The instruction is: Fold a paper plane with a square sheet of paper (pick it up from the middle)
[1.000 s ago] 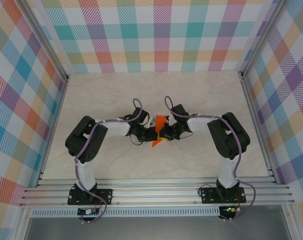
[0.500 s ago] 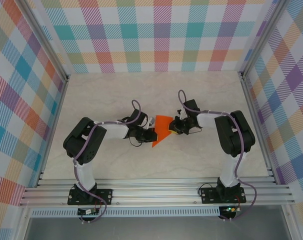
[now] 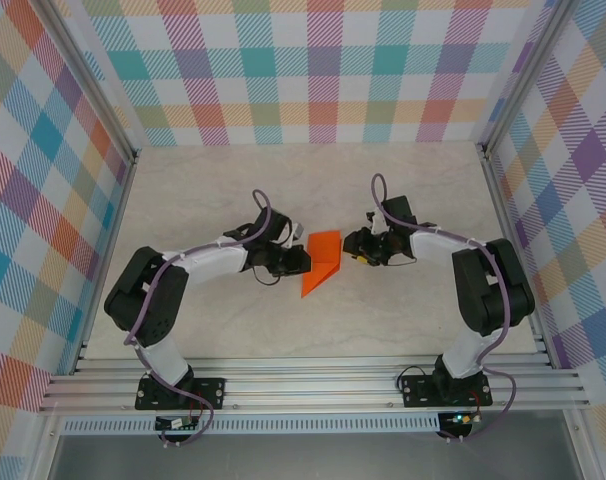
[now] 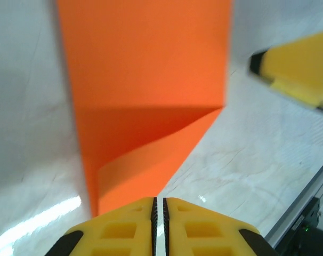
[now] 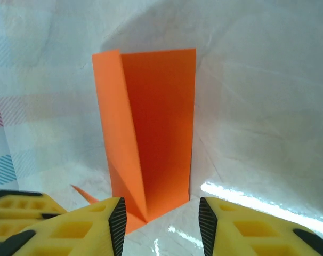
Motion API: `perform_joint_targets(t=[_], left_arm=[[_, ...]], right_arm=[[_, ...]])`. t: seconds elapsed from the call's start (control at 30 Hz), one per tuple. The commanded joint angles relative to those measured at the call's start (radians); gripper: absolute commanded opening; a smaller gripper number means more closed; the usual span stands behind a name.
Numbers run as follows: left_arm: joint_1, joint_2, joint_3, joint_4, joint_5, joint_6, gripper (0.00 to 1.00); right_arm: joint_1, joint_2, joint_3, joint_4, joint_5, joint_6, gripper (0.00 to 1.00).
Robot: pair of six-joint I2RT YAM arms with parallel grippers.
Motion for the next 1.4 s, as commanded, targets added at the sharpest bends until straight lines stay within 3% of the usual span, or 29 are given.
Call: perform_joint_targets(t=[0.0, 0.47, 0.87, 1.07, 1.17, 1.37], left_arm=[[0.006, 0.064, 0.093, -0.070, -0.023, 0.045, 0.13], [0.009, 0.132, 0.121, -0.068, -0.071, 0.049, 0.08], [0.009, 0.136, 0.151, -0.070, -0.083, 0.049, 0.10], [0.011, 0.101, 0.163, -0.123, -0.105, 0.048, 0.18], [0.011, 0.056, 0.137, -0.111, -0.127, 0.039, 0.29], [0.009, -0.049, 0.044, -0.087, -0.135, 0.051, 0.38]], right_arm=[[0.011, -0.002, -0.048, 0.044, -0.058, 0.040, 0.46], [0.095, 0.065, -0.026, 0.130, -0.136, 0.053, 0.51], [0.114, 0.121, 0.037, 0.103, -0.152, -0.084, 0.52], [0.119, 0.157, 0.082, 0.067, -0.146, -0.117, 0.41], [0.125, 0.168, 0.094, 0.050, -0.137, -0.126, 0.31], [0.130, 0.169, 0.105, 0.030, -0.108, -0.122, 0.27]])
